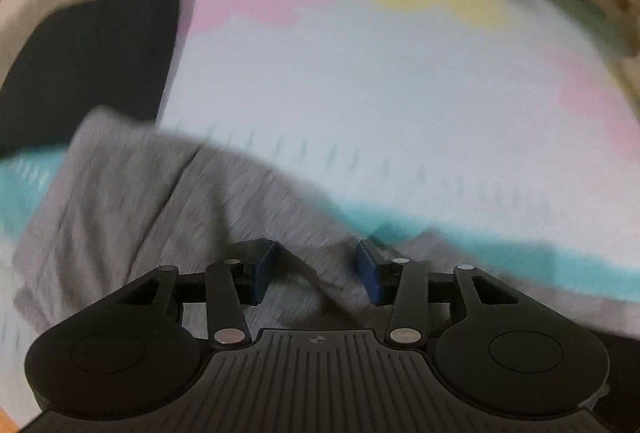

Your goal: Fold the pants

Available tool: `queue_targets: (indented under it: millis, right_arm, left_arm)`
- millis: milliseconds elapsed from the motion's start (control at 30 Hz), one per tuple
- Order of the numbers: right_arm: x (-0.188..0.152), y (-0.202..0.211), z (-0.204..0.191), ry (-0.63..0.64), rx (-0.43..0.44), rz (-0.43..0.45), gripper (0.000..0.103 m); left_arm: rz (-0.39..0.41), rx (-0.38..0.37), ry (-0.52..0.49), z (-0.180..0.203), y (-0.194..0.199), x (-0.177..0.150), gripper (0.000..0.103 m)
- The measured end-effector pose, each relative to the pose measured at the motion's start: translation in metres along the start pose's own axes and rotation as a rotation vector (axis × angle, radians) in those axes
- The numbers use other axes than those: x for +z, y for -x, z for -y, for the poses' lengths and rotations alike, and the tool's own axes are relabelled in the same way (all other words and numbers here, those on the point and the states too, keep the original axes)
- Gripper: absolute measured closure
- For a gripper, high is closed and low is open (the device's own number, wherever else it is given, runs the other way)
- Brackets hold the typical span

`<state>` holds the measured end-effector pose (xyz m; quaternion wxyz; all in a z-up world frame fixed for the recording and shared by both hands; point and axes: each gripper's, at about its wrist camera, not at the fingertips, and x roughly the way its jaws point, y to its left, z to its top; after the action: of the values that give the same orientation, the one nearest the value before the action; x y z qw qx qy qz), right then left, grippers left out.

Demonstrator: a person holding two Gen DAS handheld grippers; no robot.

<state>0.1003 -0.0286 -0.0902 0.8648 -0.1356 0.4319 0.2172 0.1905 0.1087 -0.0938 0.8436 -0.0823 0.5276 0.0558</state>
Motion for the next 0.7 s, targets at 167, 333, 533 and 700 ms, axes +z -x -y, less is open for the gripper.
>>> queue_targets:
  millis: [167,333,533,700]
  right_arm:
    - [0.001,0.021,0.019,-0.024,0.056,0.022,0.077]
    - [0.012,0.036,0.045,-0.089,0.022,0.09,0.05]
    - [0.037,0.005,0.06,-0.107,0.084,0.063,0.048]
    - [0.045,-0.025,0.047,-0.032,0.116,0.002,0.048]
  left_arm:
    - [0.012,-0.052,0.042,-0.017,0.005,-0.013,0.058]
    - [0.023,-0.057,0.023,-0.018,0.007,-0.019,0.058]
    - [0.034,-0.057,0.003,-0.017,0.006,-0.025,0.057]
    - [0.028,-0.081,0.027,-0.023,0.007,-0.028,0.058]
